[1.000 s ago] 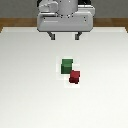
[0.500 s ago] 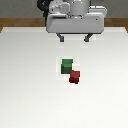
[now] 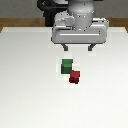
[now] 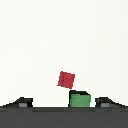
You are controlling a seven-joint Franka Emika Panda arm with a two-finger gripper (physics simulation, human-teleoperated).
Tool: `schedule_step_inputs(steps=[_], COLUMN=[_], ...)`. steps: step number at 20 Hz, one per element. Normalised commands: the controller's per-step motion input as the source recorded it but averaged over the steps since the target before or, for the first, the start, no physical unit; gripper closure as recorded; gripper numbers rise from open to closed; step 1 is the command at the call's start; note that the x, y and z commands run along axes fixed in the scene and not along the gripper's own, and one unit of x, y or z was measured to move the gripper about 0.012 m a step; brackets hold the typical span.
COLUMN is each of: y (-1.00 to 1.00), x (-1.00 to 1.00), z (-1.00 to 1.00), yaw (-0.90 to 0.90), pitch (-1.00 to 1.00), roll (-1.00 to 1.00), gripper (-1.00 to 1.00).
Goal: Place the red cube on top of the green cube.
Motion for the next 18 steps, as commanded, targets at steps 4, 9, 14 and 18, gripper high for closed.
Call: schedule_step_inputs(steps=[4,9,14,18], y=[-0.06,0.0,0.0,0.0], x=[0.0,0.6,0.0,0.0], z=[-0.25,0.0,-0.8,-0.5], yaw=[0.0,0.0,0.0,0.0], pitch=[0.0,0.0,0.0,0.0], roll=[0.0,0.0,0.0,0.0], gripper=[-1.0,-1.0,-1.0,-1.0])
